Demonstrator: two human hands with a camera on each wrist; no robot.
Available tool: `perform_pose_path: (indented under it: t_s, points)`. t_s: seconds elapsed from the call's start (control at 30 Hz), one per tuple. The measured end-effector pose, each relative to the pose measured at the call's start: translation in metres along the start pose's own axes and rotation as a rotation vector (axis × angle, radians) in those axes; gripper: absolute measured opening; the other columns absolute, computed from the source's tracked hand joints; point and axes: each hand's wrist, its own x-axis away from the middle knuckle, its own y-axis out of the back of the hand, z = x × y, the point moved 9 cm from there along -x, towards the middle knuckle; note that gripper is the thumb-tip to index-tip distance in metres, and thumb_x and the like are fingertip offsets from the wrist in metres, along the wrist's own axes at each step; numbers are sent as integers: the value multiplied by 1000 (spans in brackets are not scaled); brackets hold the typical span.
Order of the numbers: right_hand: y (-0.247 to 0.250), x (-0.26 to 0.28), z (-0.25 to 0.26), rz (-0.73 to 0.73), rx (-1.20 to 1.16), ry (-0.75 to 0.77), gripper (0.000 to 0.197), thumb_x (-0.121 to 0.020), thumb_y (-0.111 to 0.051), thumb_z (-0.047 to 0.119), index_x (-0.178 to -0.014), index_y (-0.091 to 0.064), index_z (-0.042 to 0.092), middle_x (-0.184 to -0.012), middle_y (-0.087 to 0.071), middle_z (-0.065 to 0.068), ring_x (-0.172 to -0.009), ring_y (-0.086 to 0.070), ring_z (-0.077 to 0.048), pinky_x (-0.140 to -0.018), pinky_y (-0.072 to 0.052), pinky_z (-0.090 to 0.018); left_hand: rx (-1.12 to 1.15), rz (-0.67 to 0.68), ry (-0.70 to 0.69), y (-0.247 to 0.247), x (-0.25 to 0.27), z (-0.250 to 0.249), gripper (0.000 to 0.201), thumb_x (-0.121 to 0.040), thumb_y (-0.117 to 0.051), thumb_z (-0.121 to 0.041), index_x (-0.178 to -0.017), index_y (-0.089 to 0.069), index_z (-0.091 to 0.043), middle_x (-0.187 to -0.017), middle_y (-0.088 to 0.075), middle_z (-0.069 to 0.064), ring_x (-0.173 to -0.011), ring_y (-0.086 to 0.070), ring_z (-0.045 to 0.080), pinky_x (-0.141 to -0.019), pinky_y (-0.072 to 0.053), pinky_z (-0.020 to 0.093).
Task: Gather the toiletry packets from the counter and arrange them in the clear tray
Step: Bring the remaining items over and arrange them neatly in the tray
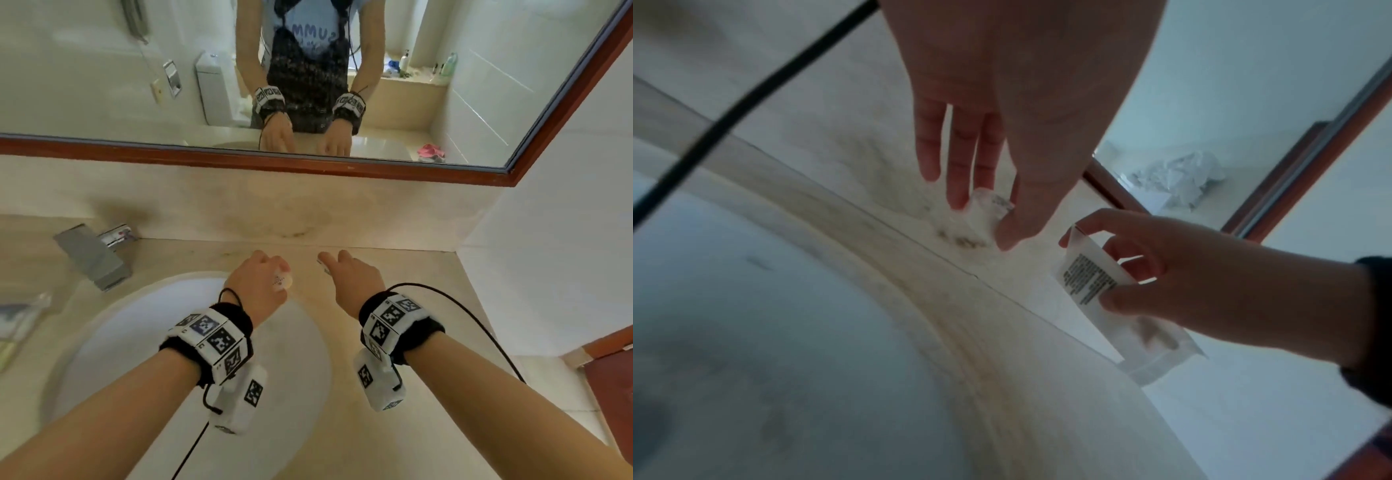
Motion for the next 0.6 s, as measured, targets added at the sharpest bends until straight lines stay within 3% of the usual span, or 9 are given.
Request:
perform_pose_path:
  t_s: [0.27,0.47,0.6]
  points:
    - [7,-5,182,36,40,310,63,-87,-46,-7,-141,-30,22,-123,-48,-12,-97,-59,-32,-63,-36,-32,99,-221,227,95,93,139,34,-79,-68,-19,-112,-59,-19,-117,-54,7,-95,-59,28,-86,-50,37]
    - [-2,-4,321,59,59,512,62,-87,-46,-6,-139,-31,22,-120,-50,-11,-96,-59,-32,-63,-36,-32,92,-284,372,140,156,236,34,-78,-67,-24,-111,-59,-24,-116,-53,3,-92,-60,24,-82,-50,35]
    - [-9,-13,406,63,110,607,61,-89,-45,-3,-141,-28,23,-126,-48,-10,-100,-61,-34,-66,-41,-36,113,-323,468,168,195,306,35,-78,-67,-24,-112,-58,-22,-114,-53,4,-90,-60,26,-82,-50,36]
